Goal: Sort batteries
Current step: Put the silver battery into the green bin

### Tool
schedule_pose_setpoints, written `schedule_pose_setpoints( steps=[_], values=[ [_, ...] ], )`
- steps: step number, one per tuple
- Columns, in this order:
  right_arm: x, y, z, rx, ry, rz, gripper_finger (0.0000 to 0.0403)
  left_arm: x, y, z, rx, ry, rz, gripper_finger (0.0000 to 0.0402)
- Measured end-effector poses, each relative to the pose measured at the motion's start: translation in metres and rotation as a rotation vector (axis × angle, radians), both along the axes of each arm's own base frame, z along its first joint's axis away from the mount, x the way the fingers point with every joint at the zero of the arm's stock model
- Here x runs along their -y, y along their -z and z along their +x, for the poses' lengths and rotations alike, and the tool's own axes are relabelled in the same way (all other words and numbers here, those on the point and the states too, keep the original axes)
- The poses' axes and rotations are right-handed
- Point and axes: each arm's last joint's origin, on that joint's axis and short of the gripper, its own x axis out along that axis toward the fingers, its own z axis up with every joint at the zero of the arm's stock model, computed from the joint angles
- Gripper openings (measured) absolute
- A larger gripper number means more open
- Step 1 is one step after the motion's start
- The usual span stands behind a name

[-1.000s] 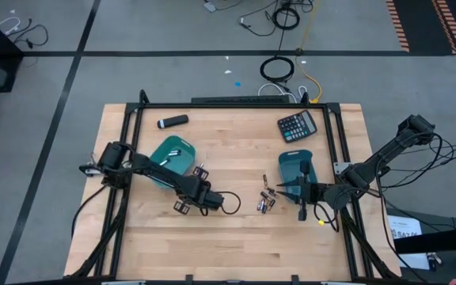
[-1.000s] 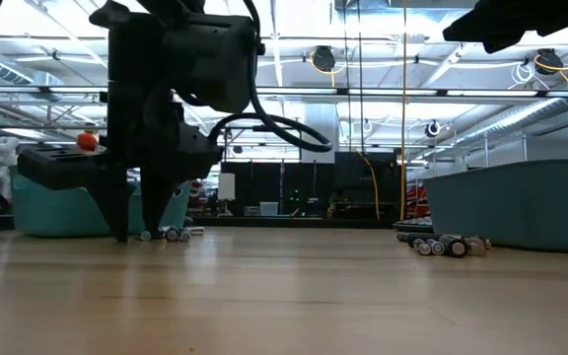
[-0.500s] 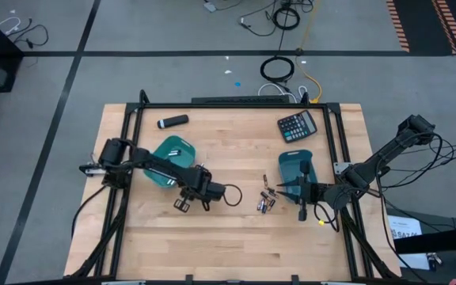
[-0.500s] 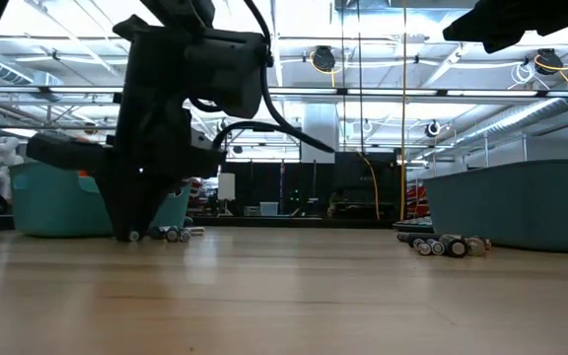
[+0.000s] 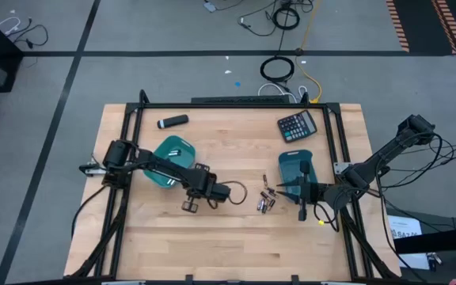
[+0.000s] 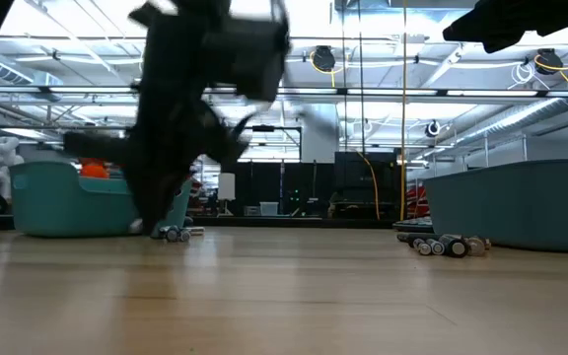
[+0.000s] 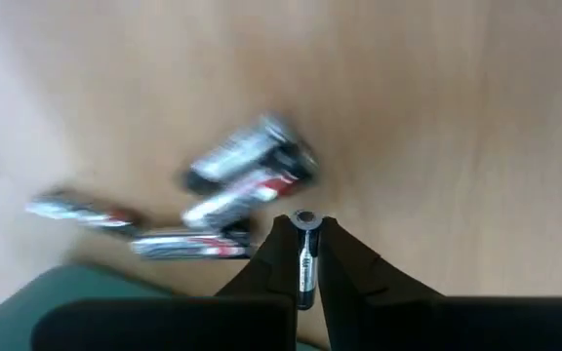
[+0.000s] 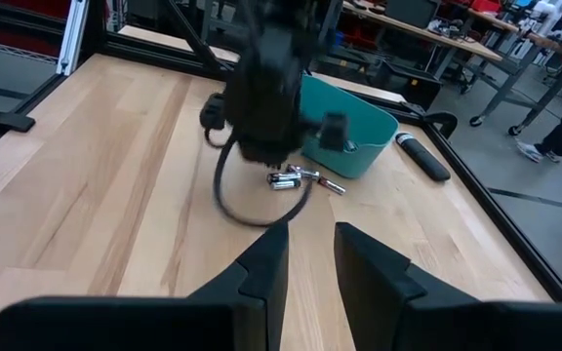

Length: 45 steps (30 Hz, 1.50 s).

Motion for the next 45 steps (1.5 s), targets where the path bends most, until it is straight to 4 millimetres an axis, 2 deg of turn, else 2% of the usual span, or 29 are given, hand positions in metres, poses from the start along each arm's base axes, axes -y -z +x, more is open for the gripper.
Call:
schedule_pose_setpoints(
  steps=[5, 11, 17, 19, 21, 28, 31, 36, 42, 45],
  values=[
    [0.000, 0.000, 0.000, 0.002, 0.002, 0.011, 0.0077, 0.000, -0.036, 0.002, 0.090, -0.177, 0.080, 0.0022],
    [-0.002, 0.000, -0.001, -0.001, -0.018, 0.035, 0.0077, -0.011, -0.075, -0.023, 0.063, -0.349, 0.189, 0.0022],
    [-0.002, 0.000, -0.001, 0.000, -0.019, 0.035, 0.0077, -0.035, -0.103, -0.051, 0.054, -0.570, 0.226, 0.0022],
    [-0.002, 0.000, -0.001, 0.000, -0.019, 0.035, 0.0077, -0.042, -0.107, -0.059, 0.070, -0.597, 0.238, 0.0023],
    [-0.002, 0.000, -0.001, -0.001, -0.019, 0.035, 0.0077, -0.048, -0.109, -0.067, 0.091, -0.635, 0.290, 0.0043],
    [-0.002, 0.000, -0.001, -0.005, -0.020, 0.027, 0.0077, -0.059, -0.103, -0.073, 0.084, -0.715, 0.342, 0.0176],
    [-0.002, 0.001, -0.001, -0.006, -0.020, 0.027, 0.0077, -0.060, -0.101, -0.073, 0.098, -0.707, 0.367, 0.0209],
    [-0.002, 0.001, -0.001, -0.004, -0.020, 0.028, 0.0077, -0.059, -0.097, -0.060, 0.257, -0.843, 0.310, 0.0220],
    [-0.001, 0.009, -0.002, 0.018, -0.025, 0.023, 0.0077, -0.059, -0.098, -0.025, 0.611, -1.026, 0.111, 0.0212],
    [-0.001, 0.010, -0.002, 0.020, -0.027, 0.022, 0.0077, -0.065, -0.094, -0.011, 0.667, -1.051, 0.033, 0.0205]
  ],
)
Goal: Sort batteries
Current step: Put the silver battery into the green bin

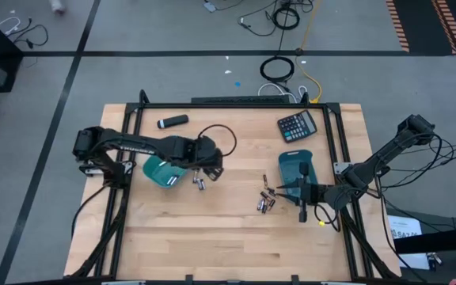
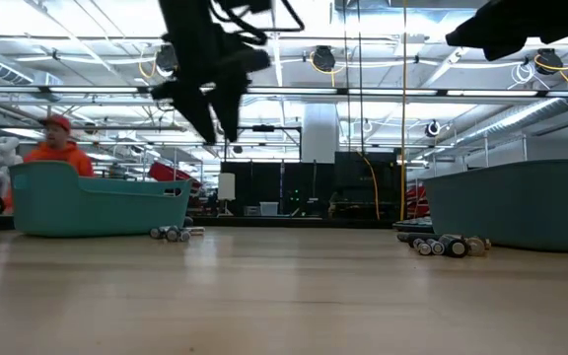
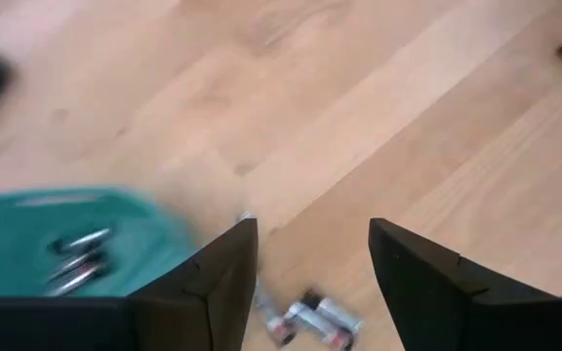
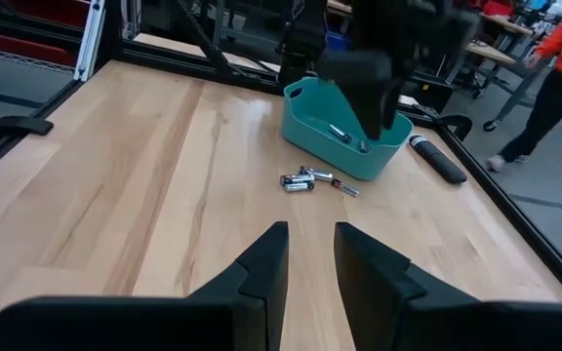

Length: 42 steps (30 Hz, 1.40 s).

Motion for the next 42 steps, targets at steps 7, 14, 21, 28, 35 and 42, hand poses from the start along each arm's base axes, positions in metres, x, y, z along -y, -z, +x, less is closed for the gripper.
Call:
schedule_pose_setpoints(
  steps=[7, 14, 21, 28, 35, 42],
  values=[
    [0.001, -0.002, 0.001, 0.012, -0.003, -0.027, 0.0077, -0.015, 0.045, 0.020, -0.228, 0.063, -0.096, 0.0183],
    [0.007, -0.001, 0.006, -0.005, -0.030, -0.013, 0.0077, -0.028, 0.079, 0.038, -0.421, 0.101, -0.139, 0.0182],
    [0.010, 0.000, 0.007, -0.019, -0.020, -0.026, 0.0077, -0.038, 0.106, 0.037, -0.577, 0.096, -0.170, 0.0182],
    [0.010, 0.000, 0.007, -0.019, -0.021, -0.030, 0.0077, -0.041, 0.113, 0.042, -0.528, 0.173, -0.223, 0.0176],
    [0.010, 0.000, 0.007, -0.019, -0.021, -0.029, 0.0077, -0.044, 0.113, 0.044, -0.509, 0.227, -0.260, 0.0038],
    [0.010, 0.000, 0.007, -0.019, -0.021, -0.030, 0.0077, -0.036, 0.111, 0.041, -0.593, 0.269, -0.162, 0.0019]
  ],
)
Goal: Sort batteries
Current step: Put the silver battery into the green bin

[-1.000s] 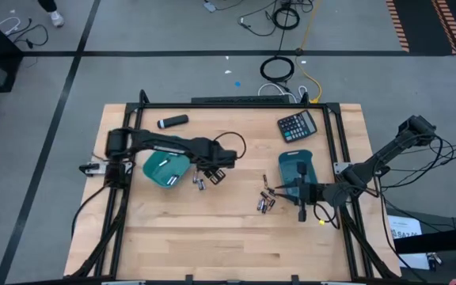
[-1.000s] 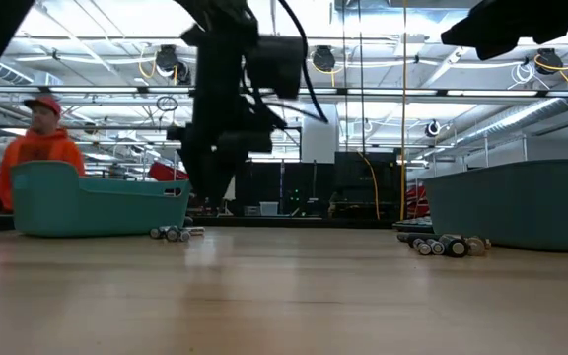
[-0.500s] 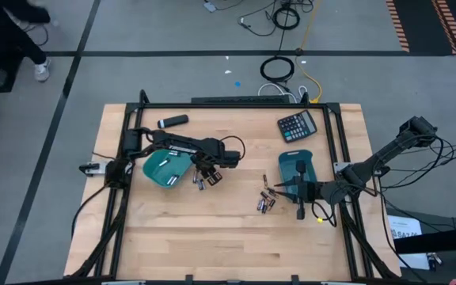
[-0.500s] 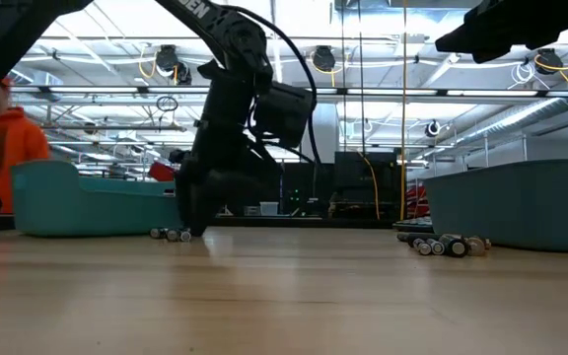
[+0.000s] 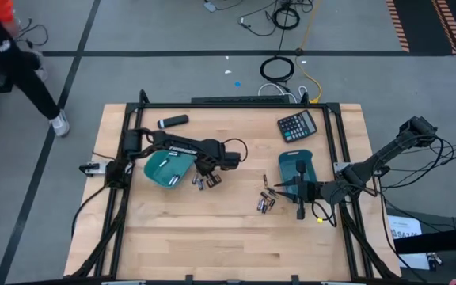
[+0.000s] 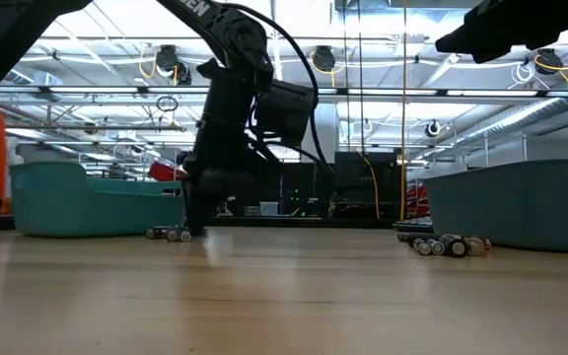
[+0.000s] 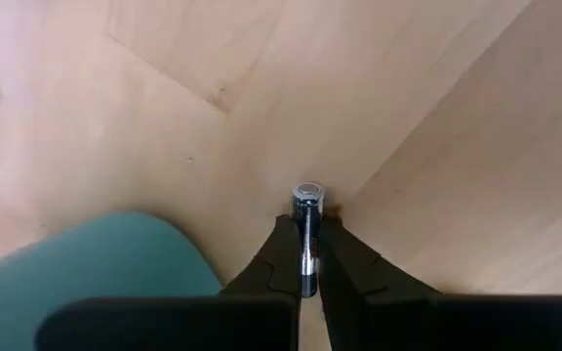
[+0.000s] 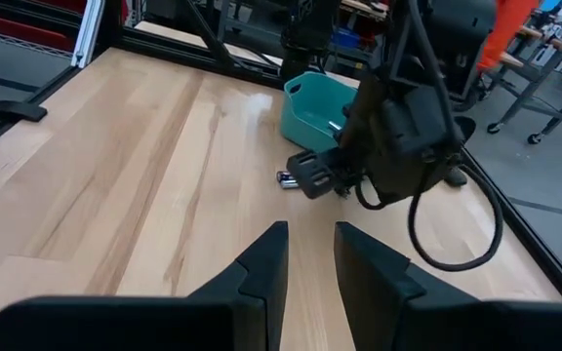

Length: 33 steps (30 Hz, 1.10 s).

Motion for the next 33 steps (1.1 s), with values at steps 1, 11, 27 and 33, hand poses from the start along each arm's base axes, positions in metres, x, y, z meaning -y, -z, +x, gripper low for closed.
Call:
schedule_pose_setpoints(
  steps=[1, 11, 27, 33],
  values=[
    [0.000, 0.000, 0.000, 0.000, 0.000, 0.000, 0.0077, 0.002, 0.000, -0.001, -0.016, 0.010, 0.015, 0.0019],
    [0.000, -0.001, 0.000, 0.007, 0.002, 0.010, 0.0077, 0.039, -0.028, 0.005, -0.074, 0.090, 0.139, 0.0017],
    [-0.007, 0.000, -0.004, 0.002, -0.019, 0.054, 0.0077, 0.049, -0.059, -0.021, -0.208, -0.016, 0.022, 0.0039],
    [-0.009, 0.002, -0.006, -0.009, -0.022, 0.054, 0.0077, 0.041, -0.046, -0.058, -0.321, -0.053, 0.031, 0.0044]
  ],
)
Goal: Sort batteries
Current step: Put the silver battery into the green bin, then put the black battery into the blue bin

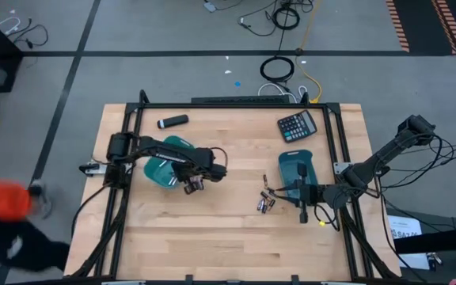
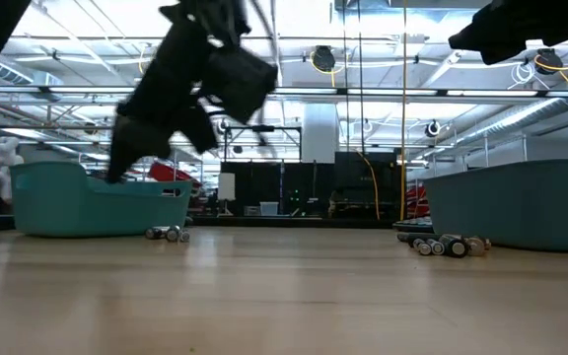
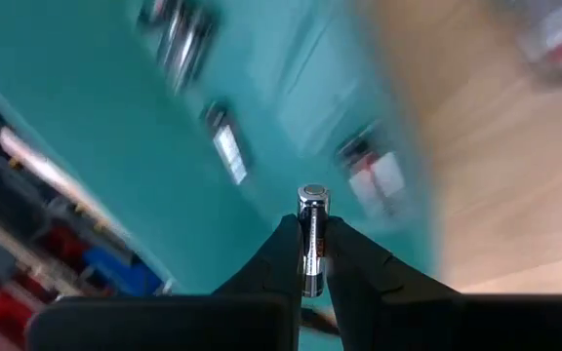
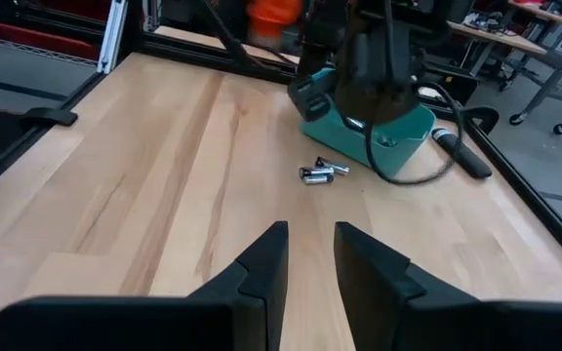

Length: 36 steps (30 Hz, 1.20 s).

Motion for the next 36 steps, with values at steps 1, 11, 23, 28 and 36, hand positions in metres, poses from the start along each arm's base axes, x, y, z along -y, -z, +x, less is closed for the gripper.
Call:
schedule_pose_setpoints(
  steps=[1, 11, 23, 28, 36],
  values=[
    [0.000, 0.000, 0.000, 0.002, 0.001, 0.001, 0.0077, -0.001, 0.000, -0.007, -0.014, -0.007, 0.005, 0.0044],
    [0.001, 0.000, 0.000, 0.000, 0.005, 0.002, 0.0077, -0.004, -0.017, -0.045, 0.057, -0.070, 0.147, 0.0109],
    [0.007, 0.007, 0.002, -0.115, -0.072, -0.008, 0.0077, 0.008, -0.056, -0.038, 0.582, -0.096, 0.197, 0.0198],
    [0.009, 0.011, 0.008, -0.296, -0.076, -0.073, 0.0080, 0.030, -0.075, -0.017, 0.917, 0.168, 0.425, 0.0194],
    [0.010, 0.005, 0.038, -0.372, -0.030, -0.140, 0.0095, 0.041, -0.092, -0.002, 1.086, 0.289, 0.734, 0.0194]
  ],
)
